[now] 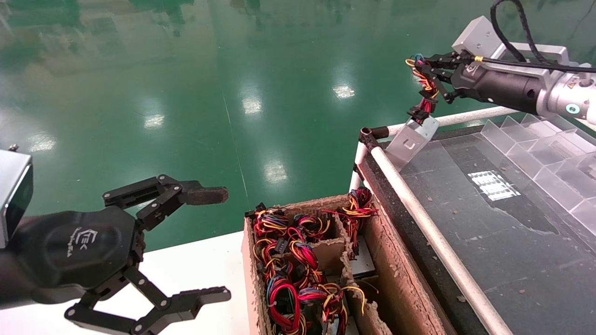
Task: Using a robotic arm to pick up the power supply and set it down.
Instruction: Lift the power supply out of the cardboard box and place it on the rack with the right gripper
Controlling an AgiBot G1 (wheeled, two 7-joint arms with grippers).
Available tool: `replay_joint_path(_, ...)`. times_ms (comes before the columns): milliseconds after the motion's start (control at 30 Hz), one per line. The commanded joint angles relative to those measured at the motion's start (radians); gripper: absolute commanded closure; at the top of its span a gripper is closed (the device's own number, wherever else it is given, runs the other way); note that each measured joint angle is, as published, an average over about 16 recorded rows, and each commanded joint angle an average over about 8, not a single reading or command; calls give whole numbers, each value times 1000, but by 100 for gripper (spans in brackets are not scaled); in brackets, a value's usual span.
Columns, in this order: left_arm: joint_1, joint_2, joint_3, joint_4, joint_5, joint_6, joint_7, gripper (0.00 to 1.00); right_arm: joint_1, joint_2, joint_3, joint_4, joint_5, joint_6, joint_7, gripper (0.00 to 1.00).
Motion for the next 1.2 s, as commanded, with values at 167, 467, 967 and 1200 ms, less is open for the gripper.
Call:
replay_joint_path(167,0,0,0,0,0,0,0,0,5,19,-5,3,-7,-39,-3,100)
replay_joint_path(467,0,0,0,0,0,0,0,0,28,33,-9,15,-12,-112,-5,100)
replay_joint_path(967,0,0,0,0,0,0,0,0,42,54,-22,6,-32,-123,-24,100)
replay_joint_path(1200,0,0,0,0,0,0,0,0,58,84,-31,8,-45,-121,-34,100)
